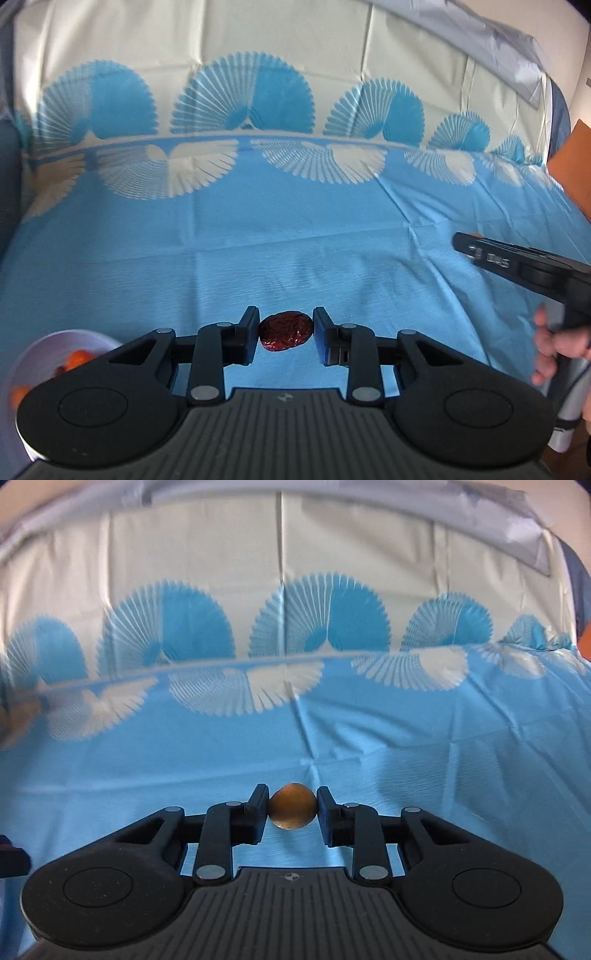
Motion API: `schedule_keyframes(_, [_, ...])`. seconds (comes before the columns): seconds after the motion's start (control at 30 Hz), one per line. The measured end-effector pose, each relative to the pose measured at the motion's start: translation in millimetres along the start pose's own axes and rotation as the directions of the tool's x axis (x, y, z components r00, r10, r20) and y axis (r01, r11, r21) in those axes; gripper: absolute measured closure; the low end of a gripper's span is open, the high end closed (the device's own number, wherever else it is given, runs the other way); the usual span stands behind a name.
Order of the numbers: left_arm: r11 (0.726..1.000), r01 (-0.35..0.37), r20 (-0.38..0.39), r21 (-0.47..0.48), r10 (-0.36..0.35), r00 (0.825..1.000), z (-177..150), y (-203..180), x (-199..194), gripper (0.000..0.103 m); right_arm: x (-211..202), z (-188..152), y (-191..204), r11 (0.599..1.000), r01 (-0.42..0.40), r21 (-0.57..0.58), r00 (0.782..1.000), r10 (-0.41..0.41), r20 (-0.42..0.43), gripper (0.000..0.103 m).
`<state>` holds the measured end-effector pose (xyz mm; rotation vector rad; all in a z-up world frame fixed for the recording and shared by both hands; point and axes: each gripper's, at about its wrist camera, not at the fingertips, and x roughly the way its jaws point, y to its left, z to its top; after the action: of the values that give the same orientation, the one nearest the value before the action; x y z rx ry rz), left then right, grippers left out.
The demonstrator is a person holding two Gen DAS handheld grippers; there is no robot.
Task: Organize fruits
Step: 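Grasp a dark red date with the left tool while the right tool grasps a tan nut, then carry the date and nut over the white plate and lower them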
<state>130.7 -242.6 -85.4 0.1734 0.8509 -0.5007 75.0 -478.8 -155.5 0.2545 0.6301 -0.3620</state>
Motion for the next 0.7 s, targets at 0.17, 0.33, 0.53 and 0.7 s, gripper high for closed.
schedule_keyframes(0.17, [0.998, -0.054, -0.013, -0.033, 0.054, 0.998, -22.4, 32.5, -92.4, 0.069, -116.9, -10.6, 34.6, 0.993, -0.121, -0.005, 0.991, 0.121, 0.059, 0.073])
schedule_keyframes(0.33, [0.988, -0.129, -0.045, -0.086, 0.125, 0.991, -62.7, 69.2, -169.7, 0.069, -210.6, -39.2, 86.0, 0.964, -0.258, -0.058, 0.965, 0.26, 0.03, 0.073])
schedule_keyframes(0.53, [0.97, -0.19, -0.044, -0.151, 0.186, 0.982, -114.0, 101.3, -238.8, 0.069, -271.0, -77.5, 142.0, 0.92, -0.369, -0.135, 0.929, 0.363, -0.065, 0.073])
schedule_keyframes(0.7, [0.964, -0.202, 0.007, -0.171, 0.207, 0.978, -141.6, 111.5, -276.0, 0.069, -303.3, -102.2, 178.5, 0.883, -0.406, -0.235, 0.914, 0.39, -0.112, 0.073])
